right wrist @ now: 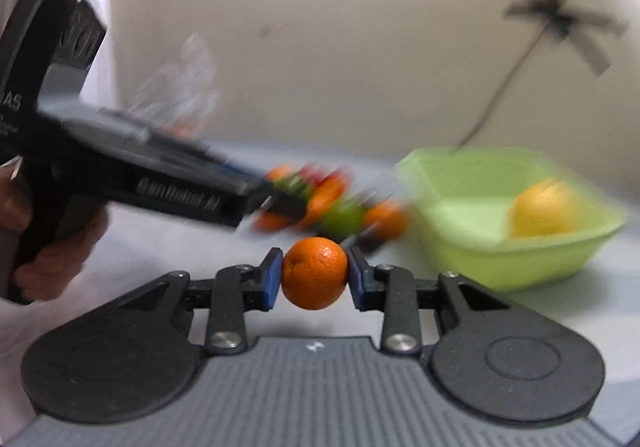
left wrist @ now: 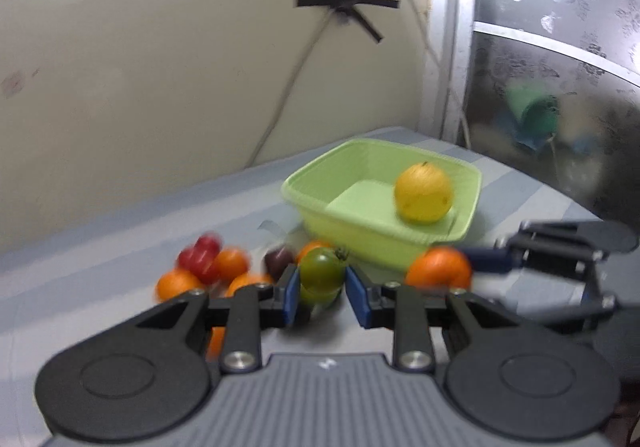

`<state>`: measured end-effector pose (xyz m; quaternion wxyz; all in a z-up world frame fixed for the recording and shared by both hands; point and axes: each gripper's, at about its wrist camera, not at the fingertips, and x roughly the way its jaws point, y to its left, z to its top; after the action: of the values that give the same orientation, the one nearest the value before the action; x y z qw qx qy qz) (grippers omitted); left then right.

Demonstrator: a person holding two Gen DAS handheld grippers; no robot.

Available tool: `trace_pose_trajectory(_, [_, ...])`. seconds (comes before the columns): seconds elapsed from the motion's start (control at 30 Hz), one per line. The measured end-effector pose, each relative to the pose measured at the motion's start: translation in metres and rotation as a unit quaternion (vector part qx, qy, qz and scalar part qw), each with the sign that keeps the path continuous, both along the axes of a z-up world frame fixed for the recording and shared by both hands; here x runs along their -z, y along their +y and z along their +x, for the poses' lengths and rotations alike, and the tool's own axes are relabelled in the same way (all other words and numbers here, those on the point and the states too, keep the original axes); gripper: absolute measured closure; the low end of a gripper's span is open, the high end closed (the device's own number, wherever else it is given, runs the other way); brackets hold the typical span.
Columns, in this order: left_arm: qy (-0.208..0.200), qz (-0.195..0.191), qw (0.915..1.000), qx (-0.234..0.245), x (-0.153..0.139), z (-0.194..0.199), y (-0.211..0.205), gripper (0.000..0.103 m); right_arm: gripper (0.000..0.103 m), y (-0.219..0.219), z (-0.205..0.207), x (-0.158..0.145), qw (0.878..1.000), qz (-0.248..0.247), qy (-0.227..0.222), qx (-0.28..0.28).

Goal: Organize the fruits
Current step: 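Drop the tangerine into the basket with the right tool while the left drops the green tomato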

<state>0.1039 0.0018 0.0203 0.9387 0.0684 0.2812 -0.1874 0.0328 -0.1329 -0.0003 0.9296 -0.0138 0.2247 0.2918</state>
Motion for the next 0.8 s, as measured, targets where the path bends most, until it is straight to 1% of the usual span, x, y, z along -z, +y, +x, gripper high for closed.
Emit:
trace_pose_trajectory(0.07, [-0.007,0.011,0.9998,0.012,-0.006,0.013,-0.019,0.077,0.066,-0.016,0.005,-0.008,0.999,0.013,-0.025,0.044])
trace_pose_trajectory(0.13, [-0.003,0.021,0.9995,0.022,-0.008,0.03,-0.038,0.075,0.066,-0.03,0.014,-0.01,0.995,0.01,-0.044,0.09])
trace_pose_trajectory(0.23, [0.011,0.033,0.9991,0.023,-0.003,0.054,-0.061,0.076,0.066,-0.049,0.036,-0.005,0.99,0.009,-0.036,0.135])
trace_pose_trajectory(0.27, [0.016,0.038,0.999,0.02,-0.001,0.062,-0.068,0.078,0.066,-0.053,0.041,-0.004,0.989,0.009,-0.034,0.143])
trace_pose_trajectory(0.33, [0.024,0.045,0.9987,0.003,0.003,0.074,-0.075,0.073,0.064,-0.055,0.049,0.0,0.988,0.001,-0.032,0.149])
trace_pose_trajectory(0.4, [0.038,0.037,0.9985,-0.01,0.006,0.083,-0.076,0.068,0.064,-0.057,0.053,0.005,0.987,0.001,-0.032,0.155])
trace_pose_trajectory(0.47, [0.046,0.033,0.9982,-0.02,0.008,0.086,-0.076,0.061,0.063,-0.064,0.054,0.01,0.989,0.009,-0.022,0.144])
trace_pose_trajectory(0.5, [0.046,0.032,0.9981,-0.024,0.008,0.086,-0.075,0.06,0.06,-0.066,0.053,0.012,0.99,0.013,-0.025,0.14])
trace_pose_trajectory(0.53, [0.044,0.031,0.9981,-0.028,0.007,0.084,-0.074,0.059,0.055,-0.066,0.05,0.012,0.99,0.013,-0.031,0.138])
trace_pose_trajectory(0.57, [0.041,0.028,0.9982,-0.034,0.004,0.081,-0.071,0.058,0.054,-0.067,0.048,0.012,0.99,0.015,-0.037,0.137])
trace_pose_trajectory(0.6, [0.037,0.022,0.9983,-0.04,-0.001,0.079,-0.067,0.058,0.054,-0.068,0.045,0.011,0.99,0.02,-0.042,0.137])
trace_pose_trajectory(0.7, [0.02,-0.014,0.9975,-0.067,-0.019,0.064,-0.043,0.058,0.054,-0.072,0.038,0.009,0.989,0.037,-0.051,0.135])
trace_pose_trajectory(0.8, [0.004,-0.04,0.9935,-0.107,-0.033,0.045,-0.012,0.058,0.054,-0.079,0.028,0.005,0.986,0.059,-0.068,0.137])
